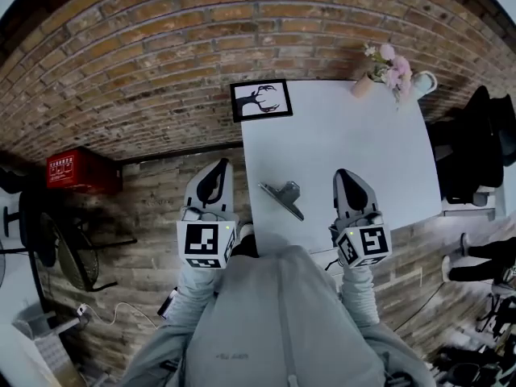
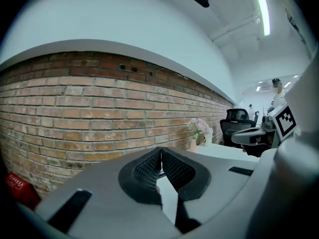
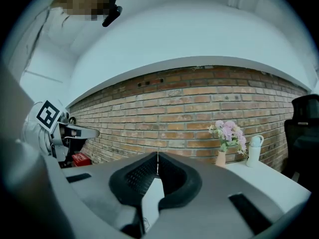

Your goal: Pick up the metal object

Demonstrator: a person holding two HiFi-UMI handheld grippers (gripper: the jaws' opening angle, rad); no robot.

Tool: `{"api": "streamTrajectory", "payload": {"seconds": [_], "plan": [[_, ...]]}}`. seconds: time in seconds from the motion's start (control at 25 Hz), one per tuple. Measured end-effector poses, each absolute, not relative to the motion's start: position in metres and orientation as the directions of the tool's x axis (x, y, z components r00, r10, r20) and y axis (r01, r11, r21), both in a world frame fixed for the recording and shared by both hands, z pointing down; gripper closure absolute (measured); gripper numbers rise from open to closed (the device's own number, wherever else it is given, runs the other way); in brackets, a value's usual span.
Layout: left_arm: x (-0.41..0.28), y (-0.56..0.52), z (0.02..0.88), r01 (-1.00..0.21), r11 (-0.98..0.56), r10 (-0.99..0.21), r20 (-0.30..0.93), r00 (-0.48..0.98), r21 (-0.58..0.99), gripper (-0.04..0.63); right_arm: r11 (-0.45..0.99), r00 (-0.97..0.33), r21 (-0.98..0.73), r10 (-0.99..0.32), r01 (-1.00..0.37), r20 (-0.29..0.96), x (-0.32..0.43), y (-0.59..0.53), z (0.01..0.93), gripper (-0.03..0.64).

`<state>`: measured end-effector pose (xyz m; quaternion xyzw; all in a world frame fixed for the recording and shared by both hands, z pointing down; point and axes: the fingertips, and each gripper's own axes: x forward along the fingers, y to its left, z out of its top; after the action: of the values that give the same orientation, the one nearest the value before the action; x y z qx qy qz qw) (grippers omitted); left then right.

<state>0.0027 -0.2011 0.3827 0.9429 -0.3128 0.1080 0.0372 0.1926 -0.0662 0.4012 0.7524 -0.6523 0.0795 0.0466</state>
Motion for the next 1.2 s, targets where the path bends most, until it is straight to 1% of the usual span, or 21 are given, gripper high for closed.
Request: {"api": "streamTrajectory", "payload": {"seconds": [0.24, 0.48, 0.92, 1.2], "plan": [[0.013, -0.201, 0.388, -0.548, -0.836, -0.53, 0.238, 0.814, 0.011, 0.567, -0.196, 0.185, -0.036, -0.963, -0.98, 0.196, 0.189, -0.055, 0.406, 0.592], [0.015, -0.205, 0.39, -0.554, -0.832, -0.532, 0.244, 0.811, 0.025, 0.566, -0.192, 0.181, -0.034, -0.962, -0.981, 0.205, 0.191, -0.056, 0.404, 0.592], [0.016, -0.203, 0.401, -0.575, -0.817, -0.545, 0.262, 0.797, 0.05, 0.567, -0.083, 0.07, -0.045, -0.97, -0.996, 0.231, 0.182, -0.073, 0.412, 0.592], [0.015, -0.204, 0.409, -0.58, -0.813, -0.544, 0.281, 0.791, 0.057, 0.568, -0.009, -0.03, -0.13, -0.955, -0.991, 0.295, 0.173, -0.086, 0.437, 0.591]]}}
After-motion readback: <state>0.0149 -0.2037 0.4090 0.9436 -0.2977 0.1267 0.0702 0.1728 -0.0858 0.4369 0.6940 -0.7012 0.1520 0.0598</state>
